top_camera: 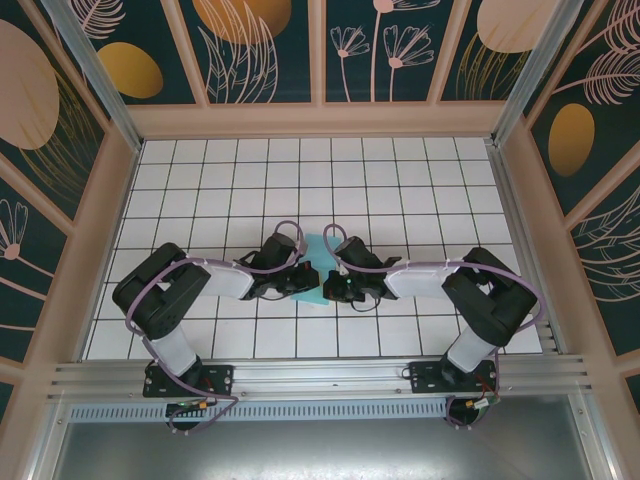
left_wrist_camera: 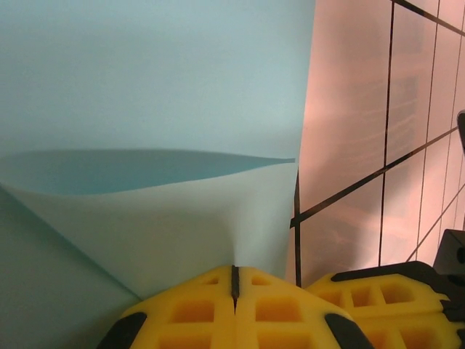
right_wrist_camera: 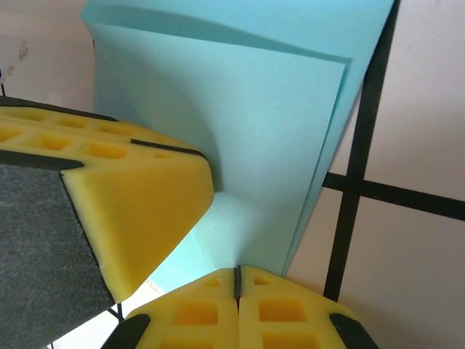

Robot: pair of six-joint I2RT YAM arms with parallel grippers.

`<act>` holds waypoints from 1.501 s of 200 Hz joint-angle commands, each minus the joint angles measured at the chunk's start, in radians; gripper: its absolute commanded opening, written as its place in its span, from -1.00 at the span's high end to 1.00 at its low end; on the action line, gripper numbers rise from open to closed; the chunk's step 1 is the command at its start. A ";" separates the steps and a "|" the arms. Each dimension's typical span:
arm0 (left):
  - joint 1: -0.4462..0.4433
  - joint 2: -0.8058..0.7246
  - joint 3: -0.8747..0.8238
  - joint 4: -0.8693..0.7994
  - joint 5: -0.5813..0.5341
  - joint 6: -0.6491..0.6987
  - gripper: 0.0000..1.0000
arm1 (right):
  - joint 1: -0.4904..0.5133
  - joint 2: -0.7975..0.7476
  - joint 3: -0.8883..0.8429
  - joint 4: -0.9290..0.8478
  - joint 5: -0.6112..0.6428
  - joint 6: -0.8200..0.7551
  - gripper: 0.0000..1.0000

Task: Fold a paper plane with a square sheet of paper (pick it up from the middle)
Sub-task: Fold the triangle a second time at the center of the table.

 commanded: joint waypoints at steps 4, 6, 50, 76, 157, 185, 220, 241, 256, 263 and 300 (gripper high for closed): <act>0.011 0.038 0.039 -0.141 -0.132 0.065 1.00 | 0.006 0.065 -0.048 -0.159 0.042 -0.047 1.00; 0.013 0.038 0.045 -0.145 -0.133 0.067 1.00 | 0.007 0.065 -0.049 -0.162 0.043 -0.048 1.00; 0.081 0.058 0.105 -0.218 -0.149 0.132 1.00 | 0.006 0.064 -0.066 -0.198 0.061 -0.062 1.00; 0.136 0.070 0.099 -0.226 -0.145 0.162 1.00 | 0.006 0.065 -0.072 -0.200 0.062 -0.062 1.00; 0.250 0.092 0.203 -0.340 -0.216 0.270 1.00 | 0.006 0.044 -0.078 -0.209 0.065 -0.062 1.00; 0.267 0.080 0.250 -0.365 -0.199 0.300 0.99 | 0.006 0.030 -0.066 -0.212 0.065 -0.068 1.00; 0.266 -0.012 0.216 -0.281 -0.072 0.261 0.95 | 0.001 -0.042 -0.001 -0.194 0.086 -0.056 1.00; 0.250 -0.090 0.162 -0.234 -0.025 0.215 0.94 | 0.000 -0.102 0.041 -0.132 0.088 -0.024 0.98; 0.220 -0.121 0.134 -0.232 -0.036 0.198 0.94 | 0.002 -0.128 0.066 -0.110 0.100 -0.002 0.94; 0.202 -0.131 0.119 -0.226 -0.041 0.189 0.95 | 0.002 -0.136 0.072 -0.103 0.105 0.008 0.93; 0.117 -0.129 0.064 -0.167 -0.043 0.140 0.99 | 0.004 -0.125 0.073 -0.071 0.131 0.066 0.96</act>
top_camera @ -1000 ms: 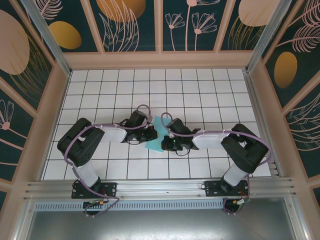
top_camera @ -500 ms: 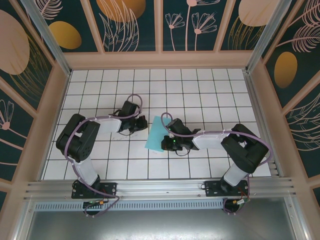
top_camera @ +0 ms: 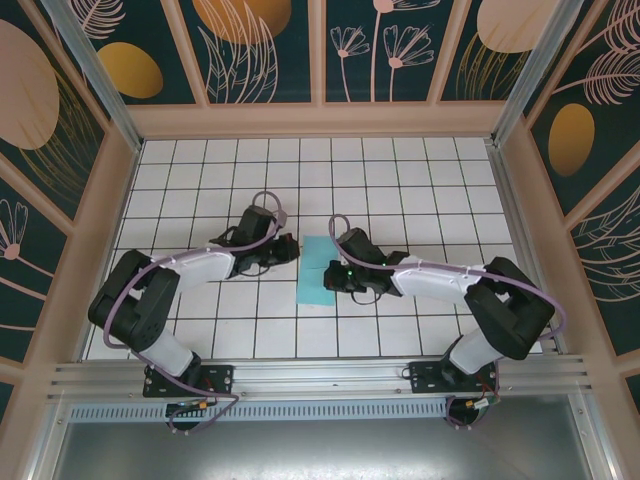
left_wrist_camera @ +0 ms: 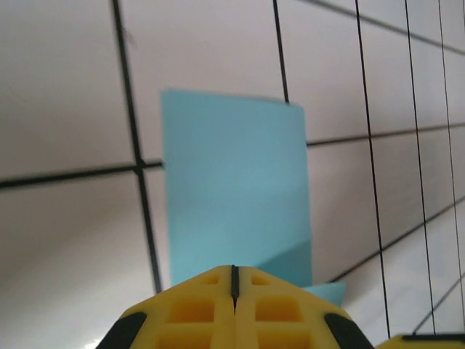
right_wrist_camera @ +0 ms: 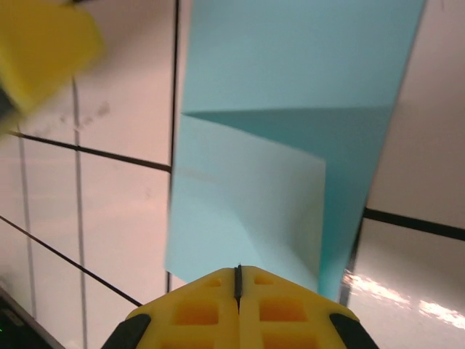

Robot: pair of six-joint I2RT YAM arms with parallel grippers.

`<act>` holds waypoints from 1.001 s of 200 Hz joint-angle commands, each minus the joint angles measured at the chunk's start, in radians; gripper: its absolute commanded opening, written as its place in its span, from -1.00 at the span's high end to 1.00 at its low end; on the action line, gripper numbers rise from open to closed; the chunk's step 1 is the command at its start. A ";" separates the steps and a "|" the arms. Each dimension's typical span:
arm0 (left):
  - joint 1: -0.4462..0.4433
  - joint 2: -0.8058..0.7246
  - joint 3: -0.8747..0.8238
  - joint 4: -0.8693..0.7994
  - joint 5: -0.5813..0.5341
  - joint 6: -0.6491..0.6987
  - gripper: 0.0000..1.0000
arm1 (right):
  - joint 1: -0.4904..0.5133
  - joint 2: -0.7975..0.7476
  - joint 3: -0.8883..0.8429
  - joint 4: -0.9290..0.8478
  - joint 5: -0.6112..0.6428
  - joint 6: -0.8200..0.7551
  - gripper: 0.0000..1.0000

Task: Fold a paper plane with a square sheet of paper (pick it up from the middle)
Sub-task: Fold the triangle a second time at the center of the table.

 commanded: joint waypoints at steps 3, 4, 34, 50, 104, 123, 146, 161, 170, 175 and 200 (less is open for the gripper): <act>-0.045 0.005 -0.041 0.058 0.016 -0.051 1.00 | 0.004 -0.005 0.009 0.025 0.033 0.063 0.97; -0.046 0.006 -0.042 0.060 0.018 -0.053 1.00 | 0.005 -0.004 0.009 0.028 0.033 0.064 0.97; -0.070 0.051 -0.043 0.108 0.045 -0.072 1.00 | 0.016 0.035 0.012 0.067 0.030 0.105 1.00; -0.081 0.070 -0.040 0.130 0.056 -0.077 1.00 | 0.024 0.056 0.023 0.074 0.033 0.112 1.00; -0.102 0.160 -0.013 0.127 0.056 -0.081 1.00 | 0.033 0.119 0.042 0.061 0.032 0.117 1.00; -0.102 0.181 -0.001 0.100 0.034 -0.074 1.00 | 0.033 0.133 0.042 0.050 0.040 0.119 1.00; -0.101 0.189 0.001 0.080 0.014 -0.066 1.00 | 0.033 0.142 0.036 0.042 0.040 0.118 1.00; -0.101 0.192 -0.002 0.073 0.000 -0.067 1.00 | 0.033 0.150 0.037 0.027 0.034 0.110 1.00; -0.102 0.195 -0.003 0.064 -0.007 -0.066 1.00 | 0.033 0.152 0.035 0.022 0.026 0.103 1.00; -0.102 0.198 -0.004 0.062 -0.010 -0.067 1.00 | 0.033 0.152 0.032 0.017 0.022 0.101 1.00; -0.101 0.199 -0.018 0.050 -0.036 -0.063 1.00 | 0.033 0.125 -0.003 0.001 0.008 0.092 1.00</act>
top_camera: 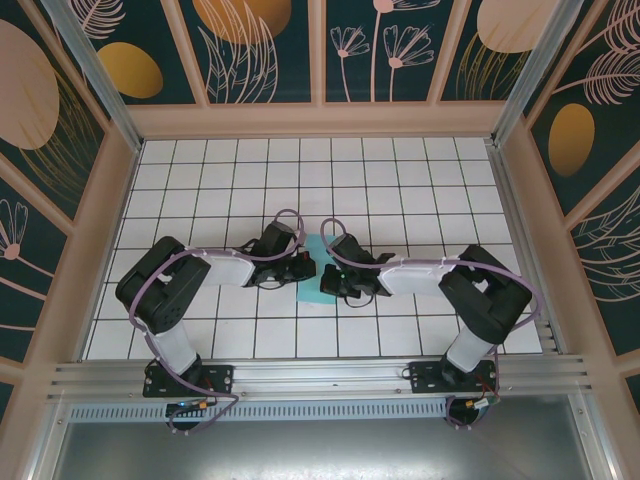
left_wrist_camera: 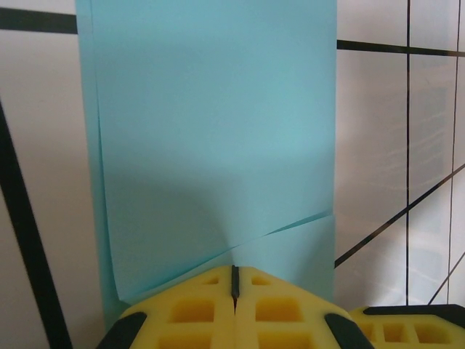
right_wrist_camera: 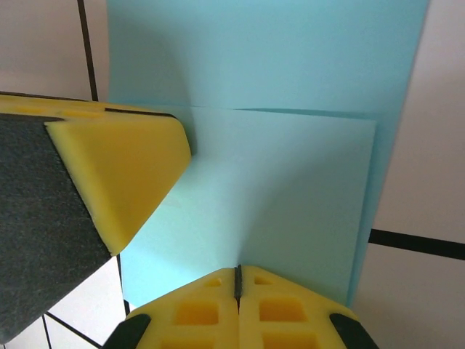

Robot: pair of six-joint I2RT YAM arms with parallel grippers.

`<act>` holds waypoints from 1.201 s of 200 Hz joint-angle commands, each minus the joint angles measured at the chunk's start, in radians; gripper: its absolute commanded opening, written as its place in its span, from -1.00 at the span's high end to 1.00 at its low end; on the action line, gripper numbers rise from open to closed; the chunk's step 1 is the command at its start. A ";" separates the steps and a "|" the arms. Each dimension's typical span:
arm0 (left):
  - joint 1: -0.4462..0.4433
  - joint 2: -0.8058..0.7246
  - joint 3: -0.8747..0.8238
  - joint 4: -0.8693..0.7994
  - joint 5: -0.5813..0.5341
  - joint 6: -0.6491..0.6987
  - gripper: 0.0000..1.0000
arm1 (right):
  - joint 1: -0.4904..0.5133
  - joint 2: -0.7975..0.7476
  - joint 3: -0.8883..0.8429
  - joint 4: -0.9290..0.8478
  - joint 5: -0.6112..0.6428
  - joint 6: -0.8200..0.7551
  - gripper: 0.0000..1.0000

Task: Fold a paper plane with a square sheet of paper (pick it up from the middle)
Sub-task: Fold the triangle a second time at the center of the table, then turn over the paper at the center of the table.

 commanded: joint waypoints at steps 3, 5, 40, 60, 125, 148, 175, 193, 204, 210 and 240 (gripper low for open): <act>-0.004 0.035 -0.012 -0.067 -0.078 0.008 1.00 | 0.007 -0.018 -0.020 -0.043 -0.015 -0.016 1.00; -0.004 0.036 -0.013 -0.068 -0.080 0.009 1.00 | 0.007 -0.021 -0.025 -0.045 -0.017 -0.016 1.00; -0.004 0.031 -0.027 -0.073 -0.091 0.013 1.00 | 0.011 -0.105 -0.127 -0.070 -0.052 -0.016 1.00; -0.004 0.023 -0.029 -0.073 -0.090 0.017 1.00 | 0.009 -0.161 -0.158 -0.108 -0.053 -0.022 1.00; -0.004 -0.027 0.014 -0.032 -0.023 0.020 0.96 | -0.159 -0.338 -0.138 -0.057 0.018 -0.049 0.59; -0.005 -0.032 0.035 -0.040 -0.016 0.024 0.95 | -0.242 -0.333 -0.143 0.030 -0.019 -0.077 0.37; -0.004 -0.021 0.031 -0.043 -0.011 0.026 0.96 | -0.286 -0.292 -0.143 0.138 -0.122 -0.136 0.25; -0.005 -0.035 0.023 -0.032 -0.003 0.013 0.95 | -0.298 -0.244 -0.129 0.163 -0.175 -0.169 0.24; -0.004 -0.047 0.020 -0.025 -0.002 0.008 0.92 | -0.298 -0.215 -0.122 0.182 -0.208 -0.185 0.23; -0.004 -0.074 0.020 -0.028 -0.009 0.006 0.90 | -0.298 -0.201 -0.119 0.191 -0.223 -0.192 0.22; -0.005 -0.148 -0.003 -0.028 -0.048 -0.026 0.65 | -0.298 -0.137 -0.118 0.236 -0.280 -0.204 0.20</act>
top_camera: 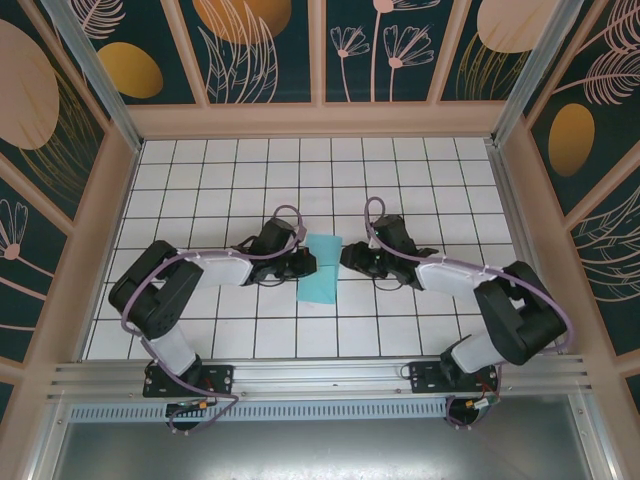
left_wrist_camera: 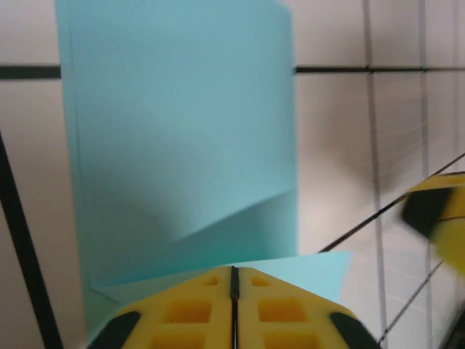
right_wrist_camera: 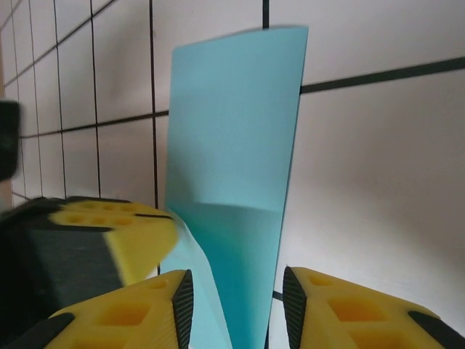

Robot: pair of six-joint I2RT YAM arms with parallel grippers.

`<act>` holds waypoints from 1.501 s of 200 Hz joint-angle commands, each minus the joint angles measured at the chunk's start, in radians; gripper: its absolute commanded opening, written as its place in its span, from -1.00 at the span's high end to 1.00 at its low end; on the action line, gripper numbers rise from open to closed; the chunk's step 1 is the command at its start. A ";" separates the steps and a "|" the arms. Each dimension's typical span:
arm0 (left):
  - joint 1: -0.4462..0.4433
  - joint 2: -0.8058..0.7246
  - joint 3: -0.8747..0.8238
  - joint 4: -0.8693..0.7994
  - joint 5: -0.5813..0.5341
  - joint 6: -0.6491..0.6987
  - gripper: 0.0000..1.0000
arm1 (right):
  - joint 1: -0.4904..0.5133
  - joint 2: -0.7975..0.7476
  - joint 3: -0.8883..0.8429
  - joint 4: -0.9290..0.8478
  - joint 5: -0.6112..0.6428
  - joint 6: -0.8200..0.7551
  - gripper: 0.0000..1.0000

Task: Fold a paper plane with a square sheet of paper (pick it up from the middle)
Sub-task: Turn over the paper at the center of the table.

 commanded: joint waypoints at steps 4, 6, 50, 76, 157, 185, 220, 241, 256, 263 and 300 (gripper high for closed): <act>-0.002 -0.084 -0.025 0.006 -0.041 -0.034 0.62 | -0.005 0.044 0.021 0.088 -0.099 -0.044 0.20; -0.001 -0.088 -0.029 0.008 -0.044 -0.037 0.62 | -0.005 0.047 0.021 0.092 -0.104 -0.044 0.20; -0.002 -0.145 -0.097 0.037 -0.094 -0.105 0.44 | -0.005 0.110 0.024 0.155 -0.179 -0.049 0.20; -0.001 -0.168 -0.126 0.068 -0.099 -0.147 0.35 | -0.005 0.158 0.054 0.156 -0.200 -0.062 0.23; -0.001 -0.159 -0.164 0.141 -0.076 -0.240 0.28 | -0.019 0.203 0.044 0.219 -0.219 -0.039 0.85; -0.001 -0.131 -0.161 0.174 -0.048 -0.255 0.28 | -0.026 0.165 -0.008 0.259 -0.210 -0.017 0.87; -0.002 -0.089 -0.149 0.221 -0.011 -0.267 0.27 | -0.027 0.142 -0.037 0.267 -0.204 -0.008 0.87; -0.001 -0.070 -0.140 0.227 0.001 -0.259 0.25 | -0.026 0.138 -0.046 0.268 -0.200 -0.006 0.87; -0.001 -0.060 -0.132 0.222 0.001 -0.250 0.23 | -0.027 0.136 -0.049 0.269 -0.197 -0.005 0.87; -0.001 -0.053 -0.127 0.212 0.001 -0.245 0.23 | -0.053 0.138 -0.049 0.269 -0.197 -0.003 0.87; -0.001 -0.043 -0.123 0.197 0.007 -0.217 0.17 | -0.058 0.136 -0.051 0.265 -0.197 -0.004 0.87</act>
